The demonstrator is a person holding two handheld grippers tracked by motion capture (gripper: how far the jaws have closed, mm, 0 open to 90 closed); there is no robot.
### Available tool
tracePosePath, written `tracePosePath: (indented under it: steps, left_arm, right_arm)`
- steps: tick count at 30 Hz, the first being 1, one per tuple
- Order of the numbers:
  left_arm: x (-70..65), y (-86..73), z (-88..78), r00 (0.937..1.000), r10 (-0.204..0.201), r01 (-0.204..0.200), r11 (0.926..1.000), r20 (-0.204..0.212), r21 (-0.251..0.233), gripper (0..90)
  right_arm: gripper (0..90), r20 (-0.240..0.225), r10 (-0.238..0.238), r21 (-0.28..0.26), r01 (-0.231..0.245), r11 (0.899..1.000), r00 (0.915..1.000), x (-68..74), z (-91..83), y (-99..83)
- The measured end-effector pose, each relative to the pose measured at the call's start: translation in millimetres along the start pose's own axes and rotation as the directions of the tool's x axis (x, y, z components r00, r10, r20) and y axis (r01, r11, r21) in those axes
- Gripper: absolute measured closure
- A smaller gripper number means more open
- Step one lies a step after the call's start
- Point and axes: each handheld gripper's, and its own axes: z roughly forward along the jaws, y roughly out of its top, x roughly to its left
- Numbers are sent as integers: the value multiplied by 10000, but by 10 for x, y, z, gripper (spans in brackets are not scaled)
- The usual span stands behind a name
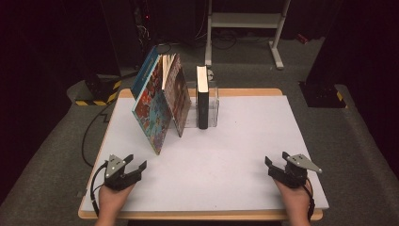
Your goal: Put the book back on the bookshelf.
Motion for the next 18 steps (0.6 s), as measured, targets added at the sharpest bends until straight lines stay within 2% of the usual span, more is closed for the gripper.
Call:
tracePosePath:
  steps: [3,4,6,8,11,18]
  left_arm:
    - [25,34,-42,9999,-28,29,9999,117,-110,289]
    - [16,54,-39,10000,81,-80,9998,53,-178,276]
    - [10,58,-10,9996,285,-286,9996,-93,-85,254]
    - [22,35,19,9997,191,-190,9998,-128,61,232]
    - [22,14,38,9994,297,-292,9993,-197,218,203]
    - [15,26,51,9996,273,-271,9995,-103,143,197]
  right_arm:
    - [243,-160,-115,7,115,9999,9998,48,23,5]
    - [243,-208,-187,22,188,9998,9996,66,31,5]
    - [240,-349,-352,76,354,9993,9988,113,68,7]
    - [239,-379,-411,113,416,9991,9984,133,84,12]
    - [240,-429,-366,57,369,9993,9984,131,74,13]
    - [239,-364,-251,117,255,9996,9990,108,73,-13]
